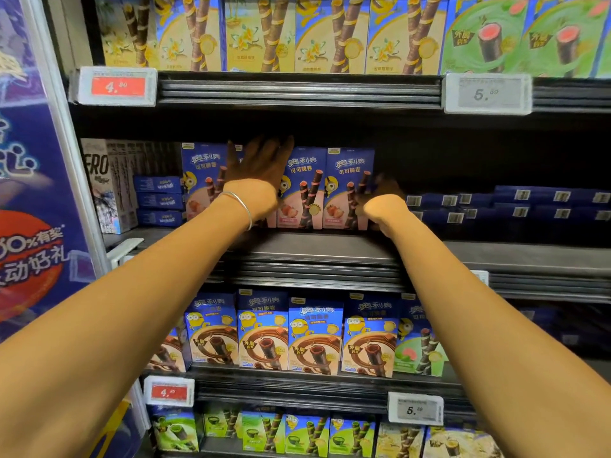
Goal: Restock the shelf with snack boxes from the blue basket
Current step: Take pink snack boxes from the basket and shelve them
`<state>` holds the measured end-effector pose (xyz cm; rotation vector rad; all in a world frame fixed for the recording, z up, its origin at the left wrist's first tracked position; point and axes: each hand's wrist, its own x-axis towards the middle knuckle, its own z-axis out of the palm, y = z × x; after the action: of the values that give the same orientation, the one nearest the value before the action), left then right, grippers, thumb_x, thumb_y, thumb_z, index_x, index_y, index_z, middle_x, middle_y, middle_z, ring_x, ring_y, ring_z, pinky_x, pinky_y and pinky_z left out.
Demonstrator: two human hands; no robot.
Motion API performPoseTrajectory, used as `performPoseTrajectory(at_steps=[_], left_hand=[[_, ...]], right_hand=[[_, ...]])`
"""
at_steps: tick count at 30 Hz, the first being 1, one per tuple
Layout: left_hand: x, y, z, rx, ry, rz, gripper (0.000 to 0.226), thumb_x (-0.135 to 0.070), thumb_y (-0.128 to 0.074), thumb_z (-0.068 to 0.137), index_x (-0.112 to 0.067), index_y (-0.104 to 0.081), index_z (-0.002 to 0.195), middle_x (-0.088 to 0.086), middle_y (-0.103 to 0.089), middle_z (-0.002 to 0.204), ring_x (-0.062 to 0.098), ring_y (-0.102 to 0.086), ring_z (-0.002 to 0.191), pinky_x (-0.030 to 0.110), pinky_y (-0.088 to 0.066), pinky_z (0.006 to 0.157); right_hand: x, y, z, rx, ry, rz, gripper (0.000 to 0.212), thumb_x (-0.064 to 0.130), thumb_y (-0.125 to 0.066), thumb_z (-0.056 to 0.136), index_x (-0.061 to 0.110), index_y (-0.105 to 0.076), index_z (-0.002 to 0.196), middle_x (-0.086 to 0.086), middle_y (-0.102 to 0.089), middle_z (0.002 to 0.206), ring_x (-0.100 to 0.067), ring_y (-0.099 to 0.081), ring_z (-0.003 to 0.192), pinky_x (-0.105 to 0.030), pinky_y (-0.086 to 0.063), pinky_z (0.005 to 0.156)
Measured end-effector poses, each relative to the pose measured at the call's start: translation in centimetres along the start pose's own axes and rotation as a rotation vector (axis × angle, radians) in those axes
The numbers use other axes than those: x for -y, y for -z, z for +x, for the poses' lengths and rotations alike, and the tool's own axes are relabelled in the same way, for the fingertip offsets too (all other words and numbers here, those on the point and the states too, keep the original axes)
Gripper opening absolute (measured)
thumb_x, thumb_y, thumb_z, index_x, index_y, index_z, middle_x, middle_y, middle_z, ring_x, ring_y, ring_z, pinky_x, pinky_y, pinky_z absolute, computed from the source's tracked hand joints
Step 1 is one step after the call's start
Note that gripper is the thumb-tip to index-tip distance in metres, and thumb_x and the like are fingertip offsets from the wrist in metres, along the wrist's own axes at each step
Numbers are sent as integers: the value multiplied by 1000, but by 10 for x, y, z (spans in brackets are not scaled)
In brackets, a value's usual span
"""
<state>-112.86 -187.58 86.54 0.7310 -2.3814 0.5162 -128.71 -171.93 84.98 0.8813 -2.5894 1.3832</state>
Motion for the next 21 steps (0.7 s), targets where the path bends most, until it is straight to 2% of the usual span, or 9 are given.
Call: performPoseTrajectory(at_steps=[2, 6, 9, 12, 17, 21], left_hand=[[1, -1, 1, -5, -3, -13, 115, -35, -84, 86, -25, -4, 168, 7, -15, 173, 34, -12, 160, 68, -12, 126], [2, -2, 1, -17, -11, -32, 115, -34, -87, 84, -24, -9, 168, 9, -20, 170, 37, -19, 157, 65, -20, 125], [3, 1, 1, -8, -26, -28, 116, -35, -89, 82, -23, -11, 167, 10, -22, 168, 40, -22, 155, 65, -25, 124], [2, 2, 1, -13, -29, -14, 116, -35, -89, 81, -22, -12, 167, 10, -22, 168, 41, -23, 154, 65, -28, 123], [1, 5, 0, 1, -31, -37, 116, -31, -91, 80, -22, -14, 166, 9, -22, 169, 41, -23, 154, 64, -28, 123], [-1, 9, 2, 24, -28, -58, 115, -27, -91, 79, -23, -16, 165, 9, -23, 169, 41, -25, 155, 64, -30, 123]], right_hand=[[-2, 5, -1, 8, 14, 26, 47, 8, -63, 96, 5, -46, 140, -18, -52, 140, -34, -53, 128, -44, -49, 104], [-10, 12, -5, 1, 44, 119, 46, 2, -62, 93, 11, -55, 138, -15, -57, 137, -34, -57, 124, -35, -52, 94], [-9, 13, -2, 10, -2, 147, 33, 15, -65, 96, 9, -57, 127, -15, -59, 129, -35, -58, 119, -48, -53, 99], [-9, 14, -5, -1, -39, 231, 25, 15, -68, 95, 13, -58, 117, -9, -58, 117, -32, -58, 114, -51, -56, 94], [-9, 10, -8, -8, -24, 256, 28, 15, -67, 95, 10, -58, 122, -11, -59, 121, -30, -58, 115, -50, -54, 97], [-7, 9, -8, 15, -27, 298, 35, 10, -65, 96, 10, -56, 130, -12, -57, 134, -29, -56, 122, -49, -51, 102]])
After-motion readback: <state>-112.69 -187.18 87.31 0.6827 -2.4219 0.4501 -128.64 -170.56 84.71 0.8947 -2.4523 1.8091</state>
